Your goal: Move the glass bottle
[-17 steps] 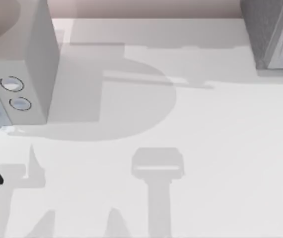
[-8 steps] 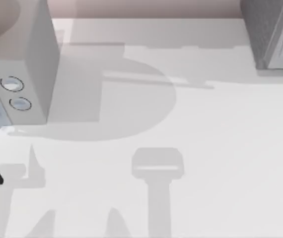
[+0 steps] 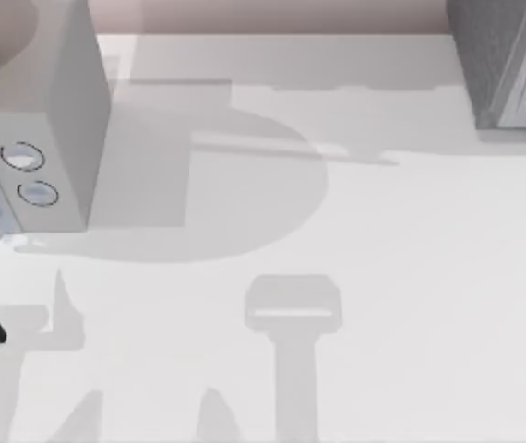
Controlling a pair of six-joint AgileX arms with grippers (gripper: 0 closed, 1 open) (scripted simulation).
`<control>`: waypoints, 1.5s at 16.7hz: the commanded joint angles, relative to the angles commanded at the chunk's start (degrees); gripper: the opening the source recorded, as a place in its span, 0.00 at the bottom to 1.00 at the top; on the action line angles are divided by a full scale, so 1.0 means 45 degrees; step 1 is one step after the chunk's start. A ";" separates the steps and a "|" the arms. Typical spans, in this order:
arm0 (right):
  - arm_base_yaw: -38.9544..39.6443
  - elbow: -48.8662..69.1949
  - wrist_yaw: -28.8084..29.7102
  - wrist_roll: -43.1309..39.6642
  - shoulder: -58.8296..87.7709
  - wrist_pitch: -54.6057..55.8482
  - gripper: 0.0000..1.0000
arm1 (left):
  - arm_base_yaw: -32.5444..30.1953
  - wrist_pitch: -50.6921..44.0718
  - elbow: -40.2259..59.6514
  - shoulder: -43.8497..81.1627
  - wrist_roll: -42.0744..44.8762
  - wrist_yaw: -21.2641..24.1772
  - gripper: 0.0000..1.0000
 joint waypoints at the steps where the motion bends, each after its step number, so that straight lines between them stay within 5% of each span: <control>1: 0.0112 -0.0261 0.0067 0.0804 0.0020 0.1106 0.00 | 0.0000 0.0000 0.0000 0.0000 0.0000 0.0000 1.00; 10: 0.0956 -0.2475 0.0535 0.7538 -0.0016 1.0000 0.00 | 0.0000 0.0000 0.0000 0.0000 0.0000 0.0000 1.00; 18: 0.1080 -0.2877 0.0539 0.8796 -0.0064 1.1426 0.00 | 0.0000 0.0000 0.0000 0.0000 0.0000 0.0000 1.00; 25: 0.1080 -0.2877 0.0539 0.8796 -0.0064 1.1426 0.53 | 0.0000 0.0000 0.0000 0.0000 0.0000 0.0000 1.00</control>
